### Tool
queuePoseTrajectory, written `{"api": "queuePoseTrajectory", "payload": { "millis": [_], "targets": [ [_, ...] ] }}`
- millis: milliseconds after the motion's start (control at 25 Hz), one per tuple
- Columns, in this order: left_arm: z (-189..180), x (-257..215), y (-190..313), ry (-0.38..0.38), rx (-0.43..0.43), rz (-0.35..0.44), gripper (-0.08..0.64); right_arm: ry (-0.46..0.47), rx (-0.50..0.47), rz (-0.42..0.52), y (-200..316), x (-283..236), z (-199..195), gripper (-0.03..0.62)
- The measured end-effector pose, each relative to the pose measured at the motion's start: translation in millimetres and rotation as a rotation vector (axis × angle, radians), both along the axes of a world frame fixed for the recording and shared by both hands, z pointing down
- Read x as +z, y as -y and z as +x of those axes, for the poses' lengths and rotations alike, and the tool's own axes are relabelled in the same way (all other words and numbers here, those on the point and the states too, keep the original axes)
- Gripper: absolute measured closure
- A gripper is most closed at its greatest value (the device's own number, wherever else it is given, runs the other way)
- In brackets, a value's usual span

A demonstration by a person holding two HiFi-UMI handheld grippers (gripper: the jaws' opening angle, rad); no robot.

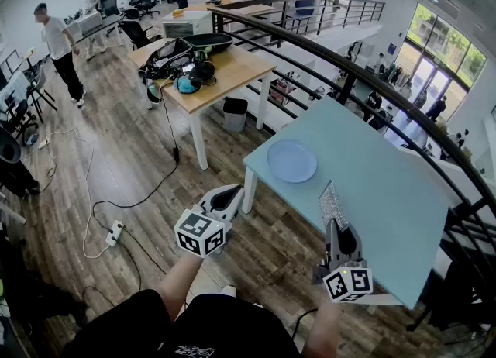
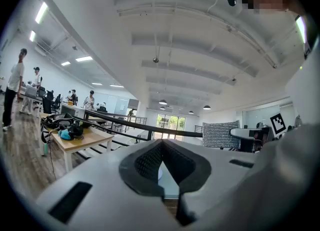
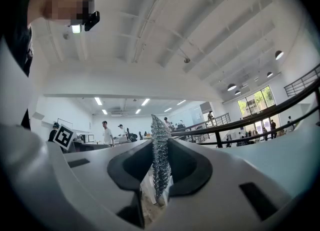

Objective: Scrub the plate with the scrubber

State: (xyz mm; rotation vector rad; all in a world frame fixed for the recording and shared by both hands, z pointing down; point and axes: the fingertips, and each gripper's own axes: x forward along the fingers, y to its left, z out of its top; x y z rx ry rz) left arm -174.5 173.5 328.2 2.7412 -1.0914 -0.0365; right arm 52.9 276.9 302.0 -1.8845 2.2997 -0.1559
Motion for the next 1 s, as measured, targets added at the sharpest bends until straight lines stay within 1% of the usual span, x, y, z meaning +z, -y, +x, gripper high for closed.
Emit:
{"api": "queuePoseTrajectory", "payload": {
  "millis": [320, 520, 640, 1000],
  "targets": [
    [-11, 0, 12, -0.017, 0.004, 0.01, 0.552, -0.02, 0.016, 0.009, 9, -2, -8, 0.508],
    [-14, 1, 19, -0.018, 0.022, 0.013, 0.552, 0.009, 0.008, 0.016, 14, -3, -17, 0.505],
    [-17, 4, 23, -0.014, 0.035, 0.015, 0.552, 0.011, 0.016, 0.016, 16, -2, -21, 0.505],
    [-41, 24, 38, -0.012, 0.068, -0.025, 0.552, 0.021, 0.045, 0.01, 25, 6, -39, 0.505]
  ]
}}
